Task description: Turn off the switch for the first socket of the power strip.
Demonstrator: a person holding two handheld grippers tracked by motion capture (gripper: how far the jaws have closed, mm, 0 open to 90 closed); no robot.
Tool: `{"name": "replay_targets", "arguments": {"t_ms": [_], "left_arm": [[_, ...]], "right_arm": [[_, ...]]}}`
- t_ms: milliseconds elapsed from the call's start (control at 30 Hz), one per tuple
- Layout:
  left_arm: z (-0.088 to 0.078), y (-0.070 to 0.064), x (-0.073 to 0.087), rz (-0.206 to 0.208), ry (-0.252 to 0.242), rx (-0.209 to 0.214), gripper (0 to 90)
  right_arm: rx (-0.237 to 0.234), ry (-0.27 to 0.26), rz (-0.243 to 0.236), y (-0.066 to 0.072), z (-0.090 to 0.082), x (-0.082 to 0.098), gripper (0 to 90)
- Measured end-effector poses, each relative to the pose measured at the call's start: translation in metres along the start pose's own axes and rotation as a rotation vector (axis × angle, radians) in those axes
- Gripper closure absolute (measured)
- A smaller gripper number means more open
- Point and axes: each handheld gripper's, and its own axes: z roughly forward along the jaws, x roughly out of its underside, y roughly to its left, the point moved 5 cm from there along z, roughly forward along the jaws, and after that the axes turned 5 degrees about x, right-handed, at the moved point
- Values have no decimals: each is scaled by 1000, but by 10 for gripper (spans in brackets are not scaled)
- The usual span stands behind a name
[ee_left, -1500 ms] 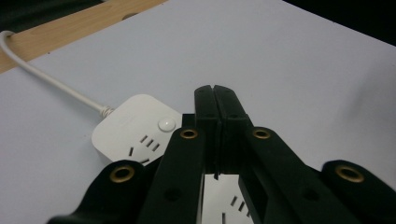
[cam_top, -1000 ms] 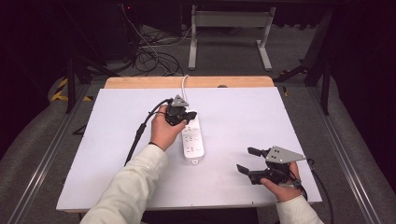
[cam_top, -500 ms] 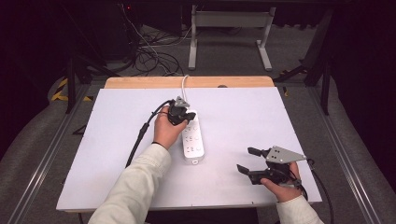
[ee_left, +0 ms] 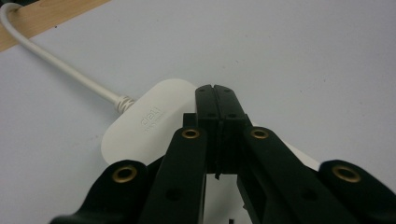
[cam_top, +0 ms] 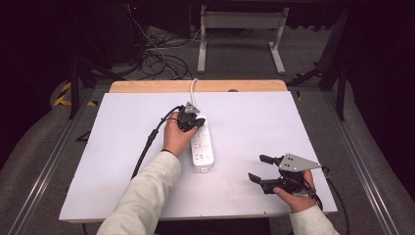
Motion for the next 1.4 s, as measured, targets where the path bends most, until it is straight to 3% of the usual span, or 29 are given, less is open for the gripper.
{"name": "replay_targets", "arguments": {"t_ms": [1067,1133,1400], "left_arm": [[5,-2,2,-5,-5,-6,900],[5,-2,2,-23,-7,1,900],[8,-3,4,-18,-37,26,900]], "right_arm": [[-15,2,4,3,1,0,236],[-15,2,4,3,1,0,236],[-22,9,4,4,2,1,236]]}}
